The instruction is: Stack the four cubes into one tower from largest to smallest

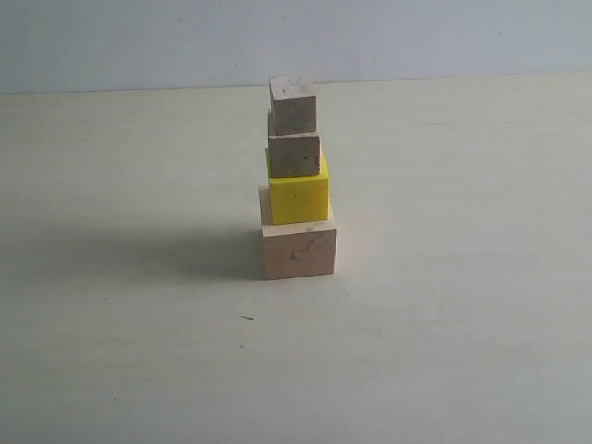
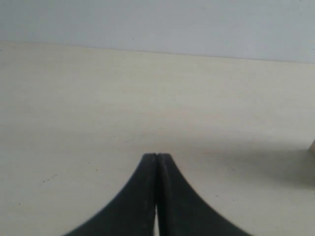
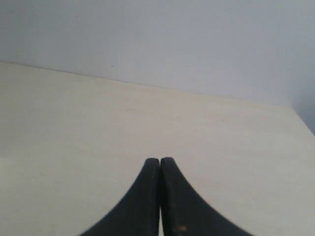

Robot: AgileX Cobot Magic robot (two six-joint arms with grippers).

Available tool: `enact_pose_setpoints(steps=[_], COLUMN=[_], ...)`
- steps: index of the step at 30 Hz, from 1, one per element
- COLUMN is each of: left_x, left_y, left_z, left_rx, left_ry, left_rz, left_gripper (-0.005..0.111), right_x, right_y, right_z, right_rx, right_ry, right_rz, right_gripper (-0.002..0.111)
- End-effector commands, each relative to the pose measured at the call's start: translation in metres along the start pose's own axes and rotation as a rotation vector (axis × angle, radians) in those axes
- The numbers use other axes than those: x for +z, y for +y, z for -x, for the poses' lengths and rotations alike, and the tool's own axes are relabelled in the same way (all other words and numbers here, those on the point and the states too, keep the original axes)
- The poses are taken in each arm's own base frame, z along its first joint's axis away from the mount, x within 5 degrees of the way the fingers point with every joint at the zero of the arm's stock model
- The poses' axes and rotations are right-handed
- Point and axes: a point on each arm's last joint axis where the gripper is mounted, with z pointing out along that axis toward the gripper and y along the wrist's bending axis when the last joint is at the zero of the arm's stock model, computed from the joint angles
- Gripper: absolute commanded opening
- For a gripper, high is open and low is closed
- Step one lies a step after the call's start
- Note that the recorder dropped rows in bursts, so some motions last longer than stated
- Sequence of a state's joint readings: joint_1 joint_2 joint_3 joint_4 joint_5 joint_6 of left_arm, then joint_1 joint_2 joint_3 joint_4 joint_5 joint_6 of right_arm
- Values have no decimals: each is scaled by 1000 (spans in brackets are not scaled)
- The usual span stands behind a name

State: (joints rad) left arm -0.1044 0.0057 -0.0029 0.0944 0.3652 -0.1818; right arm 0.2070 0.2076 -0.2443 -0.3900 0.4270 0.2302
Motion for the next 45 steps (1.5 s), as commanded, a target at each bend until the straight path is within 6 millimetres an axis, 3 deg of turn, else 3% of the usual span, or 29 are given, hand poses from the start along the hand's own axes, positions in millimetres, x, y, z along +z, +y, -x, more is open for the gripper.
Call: enact_pose_setpoints(steps=[1, 10, 17, 26, 45], left_x=[0, 0, 0, 0, 0], left_y=[0, 0, 0, 0, 0], left_z=[0, 0, 0, 0, 0], left_rx=[-15, -15, -15, -15, -15], left_ry=[-12, -12, -12, -12, -12], left_rz=[-1, -1, -1, -1, -1], left_gripper=[1, 1, 1, 1, 1], right_x=[3, 1, 7, 5, 5], right_y=[3, 2, 9, 12, 13], right_z=[-14, -36, -52, -55, -58], right_rx=[62, 122, 131, 56, 82], right_ry=[8, -4, -141, -118, -85], right_rz=[-2, -81, -57, -31, -22], right_gripper=[0, 0, 0, 0, 0])
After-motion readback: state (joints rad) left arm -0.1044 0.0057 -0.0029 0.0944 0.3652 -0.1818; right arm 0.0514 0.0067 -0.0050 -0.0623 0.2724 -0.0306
